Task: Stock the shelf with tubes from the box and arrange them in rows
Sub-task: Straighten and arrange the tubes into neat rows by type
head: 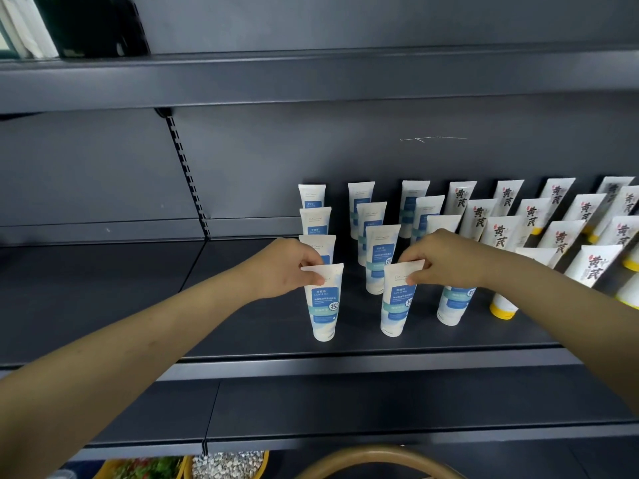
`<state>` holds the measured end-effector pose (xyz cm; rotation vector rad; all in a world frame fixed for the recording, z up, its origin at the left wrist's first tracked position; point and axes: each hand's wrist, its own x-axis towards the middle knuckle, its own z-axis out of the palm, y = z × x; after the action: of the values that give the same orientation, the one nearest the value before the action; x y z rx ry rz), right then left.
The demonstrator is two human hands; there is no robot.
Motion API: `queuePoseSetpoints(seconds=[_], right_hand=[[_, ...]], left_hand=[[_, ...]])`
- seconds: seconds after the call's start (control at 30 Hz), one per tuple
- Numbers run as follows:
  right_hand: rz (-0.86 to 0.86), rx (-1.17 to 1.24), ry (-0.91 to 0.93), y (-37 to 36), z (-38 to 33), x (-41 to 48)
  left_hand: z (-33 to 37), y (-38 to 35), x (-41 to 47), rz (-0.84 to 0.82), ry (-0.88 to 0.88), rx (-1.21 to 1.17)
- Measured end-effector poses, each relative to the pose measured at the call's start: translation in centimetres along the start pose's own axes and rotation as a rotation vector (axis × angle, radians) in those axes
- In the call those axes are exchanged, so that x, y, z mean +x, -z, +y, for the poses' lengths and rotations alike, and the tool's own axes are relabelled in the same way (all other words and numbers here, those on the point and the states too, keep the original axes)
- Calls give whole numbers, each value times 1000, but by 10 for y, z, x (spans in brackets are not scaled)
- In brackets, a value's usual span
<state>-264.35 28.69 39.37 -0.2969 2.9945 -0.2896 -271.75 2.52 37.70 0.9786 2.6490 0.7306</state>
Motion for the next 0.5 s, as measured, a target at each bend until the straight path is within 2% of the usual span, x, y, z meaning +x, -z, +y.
queuePoseSetpoints(seconds=[0.5], right_hand=[[25,42,-18,4,-4,1]], left_hand=[[-1,-1,-1,7,-11,14]])
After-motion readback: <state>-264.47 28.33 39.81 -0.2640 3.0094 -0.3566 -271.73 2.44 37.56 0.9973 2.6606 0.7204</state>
